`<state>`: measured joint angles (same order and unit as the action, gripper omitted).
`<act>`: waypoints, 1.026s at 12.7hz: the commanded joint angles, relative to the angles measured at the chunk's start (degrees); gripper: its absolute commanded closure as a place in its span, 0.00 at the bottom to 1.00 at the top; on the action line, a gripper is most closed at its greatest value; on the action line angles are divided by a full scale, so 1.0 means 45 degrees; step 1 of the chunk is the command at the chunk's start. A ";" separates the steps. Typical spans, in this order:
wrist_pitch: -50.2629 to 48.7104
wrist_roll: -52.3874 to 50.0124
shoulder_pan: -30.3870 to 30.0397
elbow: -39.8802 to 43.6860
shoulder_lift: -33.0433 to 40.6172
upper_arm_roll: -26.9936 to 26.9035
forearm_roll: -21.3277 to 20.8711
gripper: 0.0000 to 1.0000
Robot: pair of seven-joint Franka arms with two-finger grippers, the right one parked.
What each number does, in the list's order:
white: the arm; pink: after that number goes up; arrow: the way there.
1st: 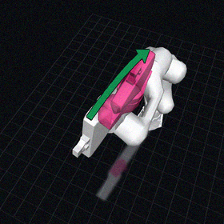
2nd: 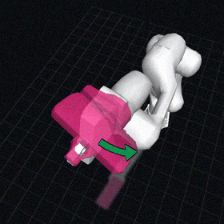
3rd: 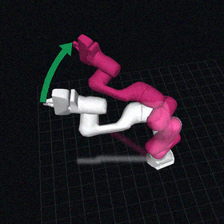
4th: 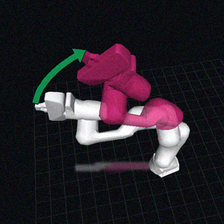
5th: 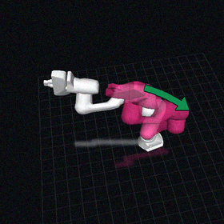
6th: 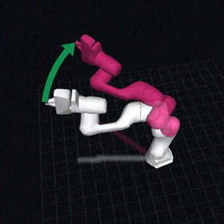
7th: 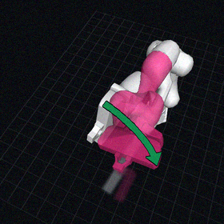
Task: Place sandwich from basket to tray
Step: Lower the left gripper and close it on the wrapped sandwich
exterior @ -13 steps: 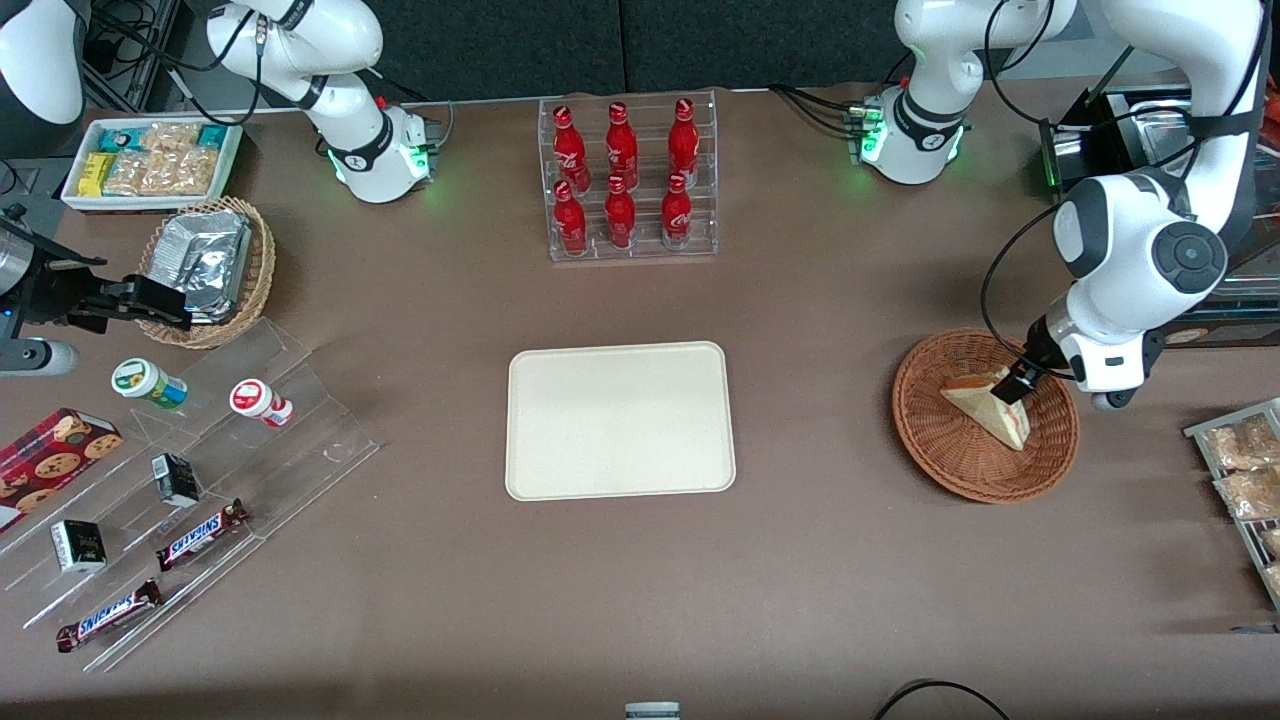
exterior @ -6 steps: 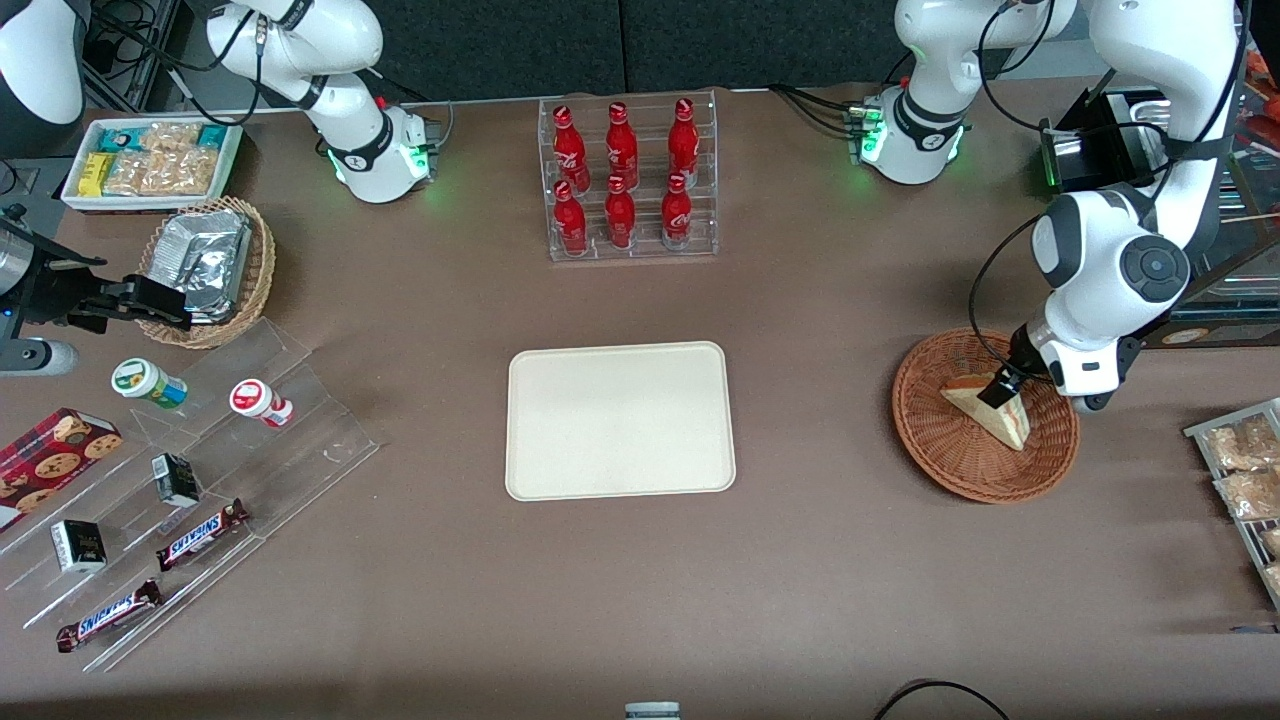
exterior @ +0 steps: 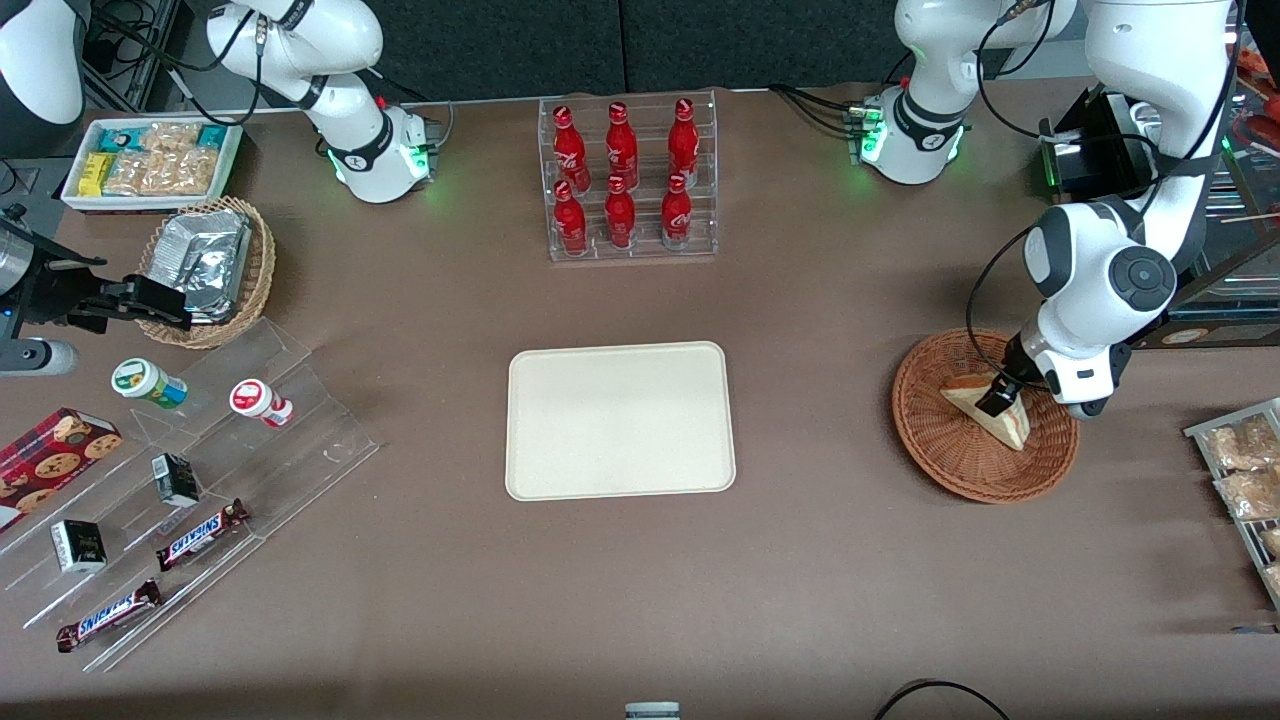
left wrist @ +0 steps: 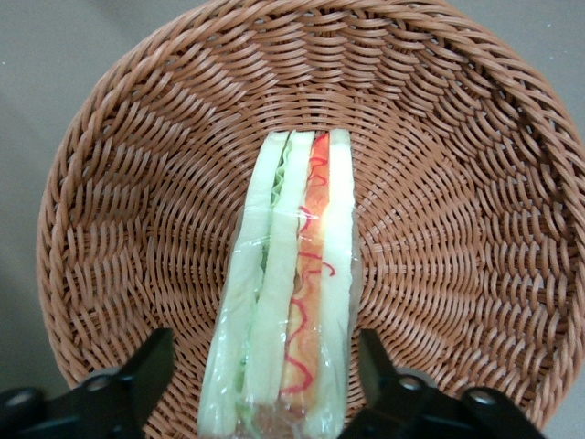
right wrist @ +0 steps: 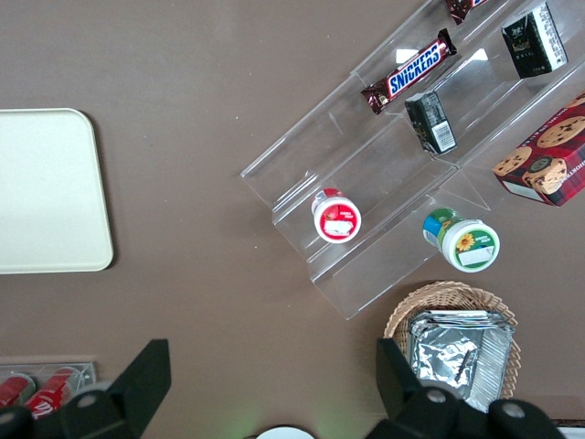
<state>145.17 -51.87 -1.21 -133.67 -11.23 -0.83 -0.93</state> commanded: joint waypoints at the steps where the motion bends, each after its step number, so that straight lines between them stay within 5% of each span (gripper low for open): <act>1: 0.0239 -0.0563 -0.0103 -0.0022 -0.0025 0.0049 -0.0184 0.71; 2: 0.0239 -0.0564 -0.0103 -0.0022 -0.0025 0.0049 -0.0184 0.83; 4: 0.0239 -0.0603 -0.0103 0.0056 -0.0025 0.0049 -0.0165 0.91; 7: -0.0731 -0.1111 0.0150 0.0660 0.0557 0.0165 -0.0377 0.91; 9: -0.3320 -0.1150 0.0171 0.1749 0.1261 0.0476 -0.1431 0.91; 13: -0.8089 -0.1013 0.0171 0.5047 0.1615 0.1900 -0.1454 0.91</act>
<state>116.80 -55.57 -0.58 -117.69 -4.05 5.15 -6.47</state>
